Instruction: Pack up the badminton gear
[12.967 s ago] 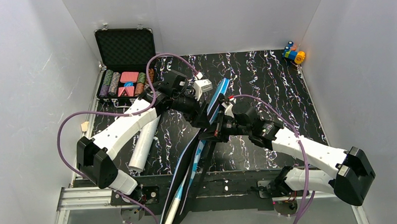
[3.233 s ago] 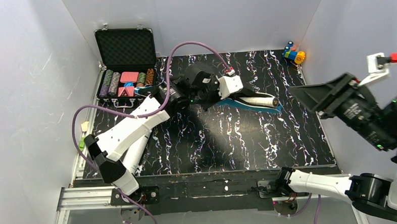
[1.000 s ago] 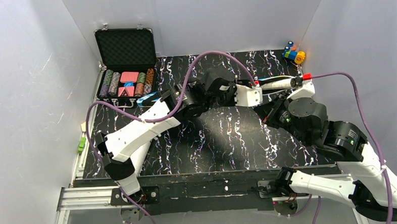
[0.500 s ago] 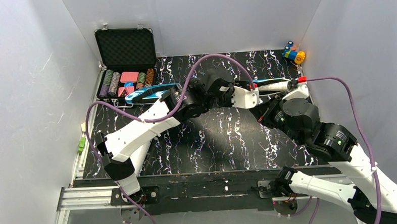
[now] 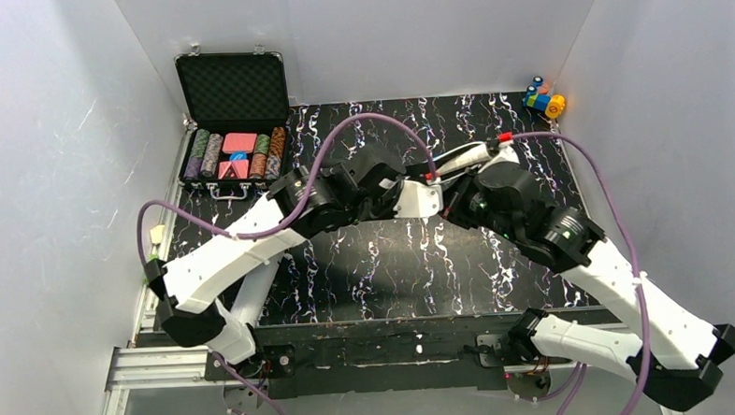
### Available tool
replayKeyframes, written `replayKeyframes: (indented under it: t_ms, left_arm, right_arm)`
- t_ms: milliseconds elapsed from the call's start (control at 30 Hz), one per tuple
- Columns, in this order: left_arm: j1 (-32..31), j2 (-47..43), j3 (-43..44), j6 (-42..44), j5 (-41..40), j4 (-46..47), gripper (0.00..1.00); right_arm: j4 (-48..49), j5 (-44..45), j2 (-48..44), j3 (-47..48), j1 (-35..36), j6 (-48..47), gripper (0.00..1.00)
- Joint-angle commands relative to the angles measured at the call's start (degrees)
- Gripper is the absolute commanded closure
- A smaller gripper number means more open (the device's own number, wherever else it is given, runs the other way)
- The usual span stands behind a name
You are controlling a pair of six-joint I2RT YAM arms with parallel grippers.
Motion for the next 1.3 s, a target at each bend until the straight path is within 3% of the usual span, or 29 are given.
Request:
replayKeyframes:
  t_ms: [0,167,400,567,733,967,1267]
  left_arm:
    - [-0.88,-9.1,-1.35,0.04,8.76,8.8,1.0]
    - [2.99,-14.09,-10.91,-1.33,11.98,10.4,1.0]
    - [5.8,-19.41,-22.41,-0.49,15.18,13.28,1.0]
    - [5.93,-23.73,-27.76,0.86,16.14,15.49,1.0]
    - [6.04,-25.77,-30.68,0.34,17.02,16.15,1.0]
    - [6.11,-24.32,-31.1,0.19,15.46,16.2,1.0]
    - [7.32,-21.05,-28.63,0.14,15.36,16.54,1.0]
  right_arm:
    - [0.04,-10.78,6.69,2.17,0.35,-2.39,0.99]
    - [-1.52,-12.54,8.49,4.89,0.35,-2.2,0.99]
    - [-1.17,-13.32,3.07,6.54,0.4,-2.73,0.98]
    - [-1.75,-8.15,-2.42,11.31,0.35,-4.75,0.87]
    - [-2.48,-0.67,-3.25,16.86,0.33,-7.87,0.98]
    - [0.38,-0.58,-2.88,16.35,0.2,-8.2,0.99]
    - [-1.05,4.17,-10.26,8.85,0.17,-4.77,0.99]
